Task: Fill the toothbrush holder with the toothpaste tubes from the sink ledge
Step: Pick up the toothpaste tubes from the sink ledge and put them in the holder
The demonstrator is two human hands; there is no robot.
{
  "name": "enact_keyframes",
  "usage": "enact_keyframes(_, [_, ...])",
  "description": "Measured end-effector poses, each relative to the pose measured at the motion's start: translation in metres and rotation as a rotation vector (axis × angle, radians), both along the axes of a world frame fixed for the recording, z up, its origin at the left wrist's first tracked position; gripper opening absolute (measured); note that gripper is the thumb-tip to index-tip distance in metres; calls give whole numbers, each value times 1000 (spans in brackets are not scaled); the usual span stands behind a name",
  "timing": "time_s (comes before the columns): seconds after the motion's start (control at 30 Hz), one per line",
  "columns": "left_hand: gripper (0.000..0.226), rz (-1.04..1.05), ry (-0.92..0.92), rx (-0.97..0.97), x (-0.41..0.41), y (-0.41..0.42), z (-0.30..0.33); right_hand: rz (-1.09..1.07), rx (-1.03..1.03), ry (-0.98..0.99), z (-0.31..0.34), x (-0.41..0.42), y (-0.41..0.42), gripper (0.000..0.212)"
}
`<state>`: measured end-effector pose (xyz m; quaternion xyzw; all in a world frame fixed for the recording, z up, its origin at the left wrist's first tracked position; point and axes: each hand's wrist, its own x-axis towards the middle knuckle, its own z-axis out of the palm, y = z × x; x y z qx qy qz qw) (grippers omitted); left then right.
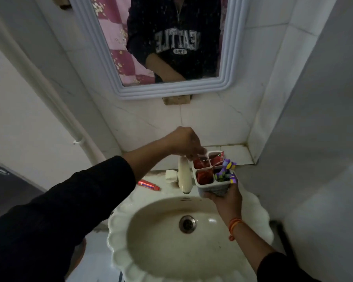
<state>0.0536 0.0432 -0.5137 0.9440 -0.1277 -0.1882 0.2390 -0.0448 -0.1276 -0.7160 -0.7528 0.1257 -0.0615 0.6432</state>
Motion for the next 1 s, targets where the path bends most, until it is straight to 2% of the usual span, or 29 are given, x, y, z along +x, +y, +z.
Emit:
enact_keyframes(0.07, [17,99,-82,-38,5,28,-9,-2,1,6,-1,1,1,107])
enact_keyframes(0.13, [15,163,-106,6,11,55,-25,-5,0,1,-1,0,2,108])
enact_keyframes(0.2, [15,134,-82,162,12,79,-46,-6,-3,-4,0,-1,2,108])
enact_keyframes(0.37, [46,-4,100,615,1,121,-105,-12,-32,-1,-6,0,1,105])
enact_keyframes(0.43, [50,-25,122,710,-6,132,-124,-13,-35,-5,-6,1,2,105])
enact_keyframes(0.53, [42,-94,39,801,-15,139,-146,-21,-52,-11,-7,1,2,107])
enact_keyframes(0.63, [57,-105,-12,788,-20,143,-151,-29,-71,-6,-9,2,1,109])
enact_keyframes(0.7, [44,-97,-15,734,-17,144,-142,-33,-74,-4,-7,1,2,108])
enact_keyframes(0.8, [51,-15,-27,568,-8,139,-111,-32,-68,-11,-6,1,3,109])
enact_keyframes(1.0, [35,23,-86,337,3,102,-33,-33,-30,-3,1,0,5,106])
